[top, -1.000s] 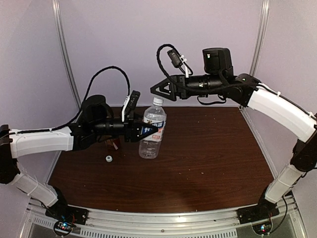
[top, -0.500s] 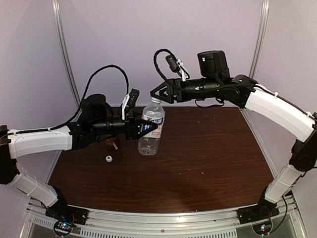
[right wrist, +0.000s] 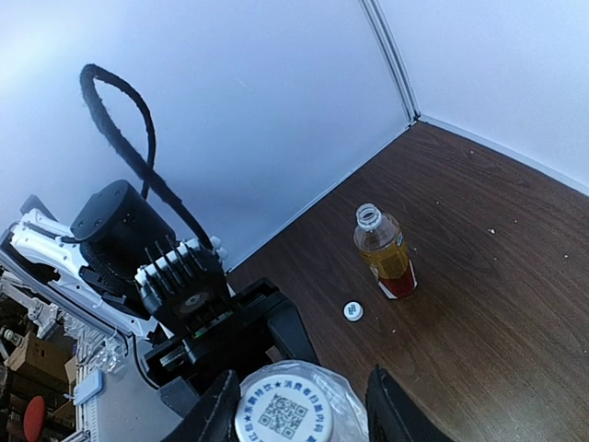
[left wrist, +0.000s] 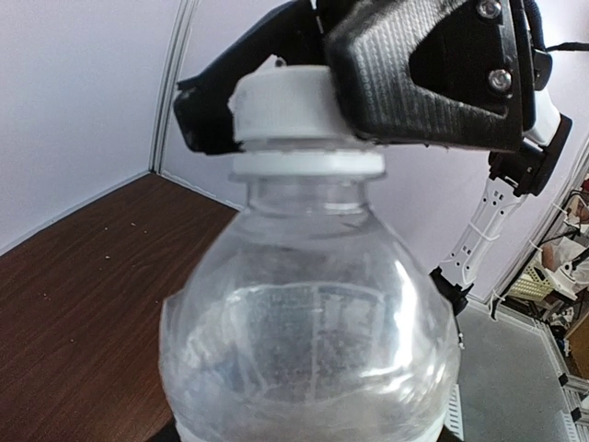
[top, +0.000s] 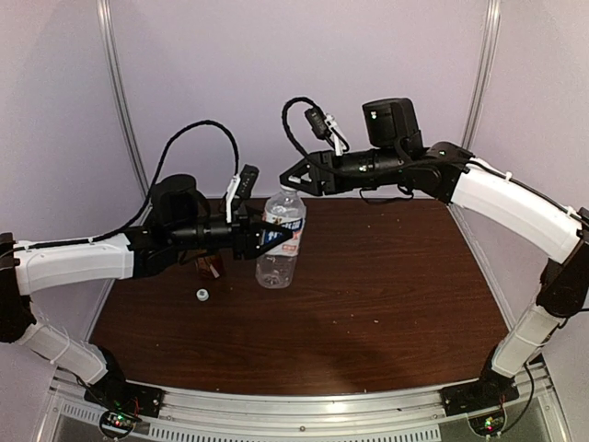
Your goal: Unscrew the bottle caps
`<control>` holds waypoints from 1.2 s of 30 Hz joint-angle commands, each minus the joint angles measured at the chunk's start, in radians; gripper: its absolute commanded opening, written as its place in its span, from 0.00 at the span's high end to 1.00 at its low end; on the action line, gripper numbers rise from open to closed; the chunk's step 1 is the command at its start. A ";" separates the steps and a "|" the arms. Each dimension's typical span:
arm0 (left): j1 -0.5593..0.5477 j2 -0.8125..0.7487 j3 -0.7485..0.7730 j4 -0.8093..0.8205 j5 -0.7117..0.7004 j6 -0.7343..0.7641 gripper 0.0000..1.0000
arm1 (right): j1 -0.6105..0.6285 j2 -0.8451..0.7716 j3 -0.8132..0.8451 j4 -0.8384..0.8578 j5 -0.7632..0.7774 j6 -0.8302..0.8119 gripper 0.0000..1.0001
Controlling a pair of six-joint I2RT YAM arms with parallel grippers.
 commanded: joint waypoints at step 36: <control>-0.005 -0.011 -0.059 0.507 0.459 -0.227 0.67 | -0.046 -0.013 -0.091 0.130 -0.589 -0.387 0.80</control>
